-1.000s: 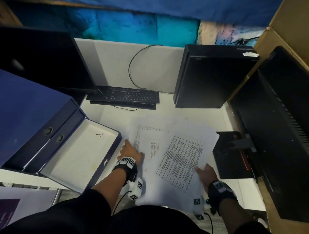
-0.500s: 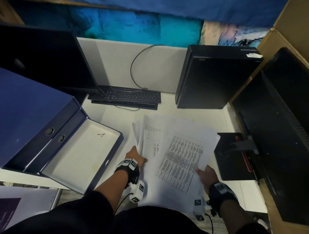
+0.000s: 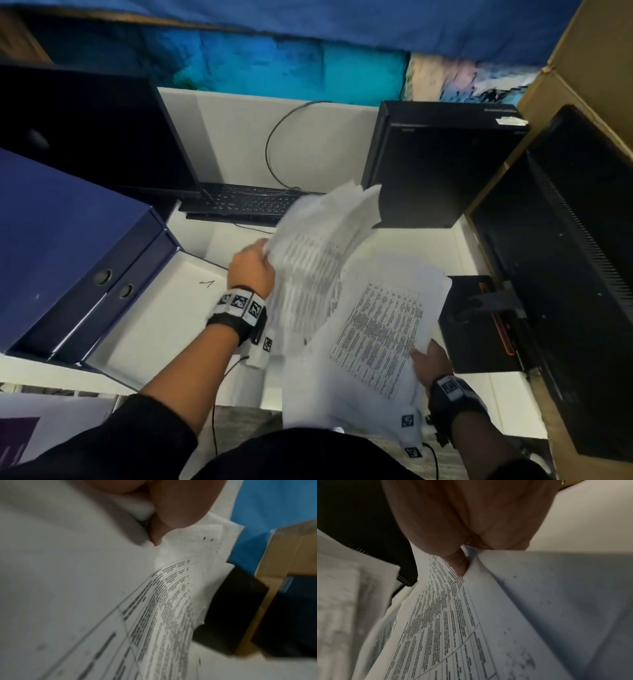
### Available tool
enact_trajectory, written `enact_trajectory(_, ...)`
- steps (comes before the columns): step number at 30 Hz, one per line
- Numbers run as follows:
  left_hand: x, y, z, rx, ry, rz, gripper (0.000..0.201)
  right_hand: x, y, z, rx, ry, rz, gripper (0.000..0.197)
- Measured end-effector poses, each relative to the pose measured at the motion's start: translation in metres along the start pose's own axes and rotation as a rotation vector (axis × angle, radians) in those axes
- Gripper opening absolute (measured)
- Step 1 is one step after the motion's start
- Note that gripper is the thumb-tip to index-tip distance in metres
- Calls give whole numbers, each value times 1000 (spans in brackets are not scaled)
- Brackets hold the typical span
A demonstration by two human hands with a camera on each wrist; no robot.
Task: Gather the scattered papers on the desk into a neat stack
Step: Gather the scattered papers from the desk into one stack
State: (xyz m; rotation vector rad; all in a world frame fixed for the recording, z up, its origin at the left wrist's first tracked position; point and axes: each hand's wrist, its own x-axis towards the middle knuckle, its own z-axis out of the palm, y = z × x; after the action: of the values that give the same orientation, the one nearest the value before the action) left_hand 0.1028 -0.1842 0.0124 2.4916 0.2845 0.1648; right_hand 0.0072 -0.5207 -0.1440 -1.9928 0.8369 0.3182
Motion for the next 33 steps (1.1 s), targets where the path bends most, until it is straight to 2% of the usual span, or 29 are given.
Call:
enact_trajectory(3,27,20,-45,-91,207,-26,27,0,-5,-5,3,19,-10,34)
enact_trajectory(6,47,30,-85,-234,323,-90,33,7,-10,-9,44,0,0,38)
enact_trajectory(9,55,22,-90,-331,214,-130,39,18,-24,-10,153,-25,-28,44)
enact_trajectory(11,51,15,-72,-338,65,-163,36,8,-54,-14,277,-96,-58,45)
enact_trajectory(14,29,9,-36,-396,-162,-245,29,-22,-109,-26,442,-236,-182,34)
enact_trajectory(17,15,1,-2,-467,-328,-299,33,-46,-149,-37,464,-311,-308,40)
enact_trajectory(20,10,7,5,-714,-435,-402,28,-59,-172,-45,443,-333,-358,44)
enact_trajectory(21,12,7,8,-763,-437,-405,27,-60,-177,-47,478,-331,-347,41)
enact_trajectory(23,16,10,8,-787,-406,-367,42,-63,-186,-50,594,-353,-317,30)
enact_trajectory(24,17,13,7,-792,-373,-337,49,-64,-188,-52,630,-370,-307,36)
enact_trajectory(25,19,14,9,-795,-339,-301,49,-65,-190,-53,651,-388,-329,42)
enact_trajectory(27,19,23,9,-782,-282,-246,36,-64,-193,-50,484,-384,-422,40)
enact_trajectory(28,17,29,7,-782,-276,-231,32,-61,-191,-48,364,-319,-449,46)
enact_trajectory(30,17,36,7,-798,-280,-186,29,-50,-183,-42,286,-177,-474,49)
enact_trajectory(33,20,37,10,-820,-275,-214,33,-47,-179,-35,357,-71,-416,43)
